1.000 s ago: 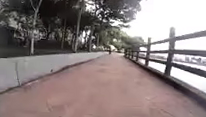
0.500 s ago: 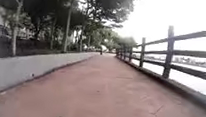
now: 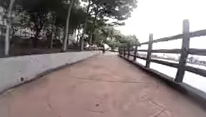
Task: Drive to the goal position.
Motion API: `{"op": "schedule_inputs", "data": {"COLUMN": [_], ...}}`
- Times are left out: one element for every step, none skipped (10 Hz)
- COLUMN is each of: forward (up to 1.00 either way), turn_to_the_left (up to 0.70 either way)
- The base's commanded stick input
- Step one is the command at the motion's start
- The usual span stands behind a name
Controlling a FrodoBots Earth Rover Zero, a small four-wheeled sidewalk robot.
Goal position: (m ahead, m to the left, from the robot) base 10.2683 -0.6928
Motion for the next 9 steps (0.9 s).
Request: {"op": "schedule_inputs", "data": {"forward": [0.85,0.85,0.85,0.85,0.85,0.85,0.85,0.85,0.85], "turn_to_the_left": [0.0,0.0,0.0,0.0,0.0,0.0,0.0,0.0,0.0]}}
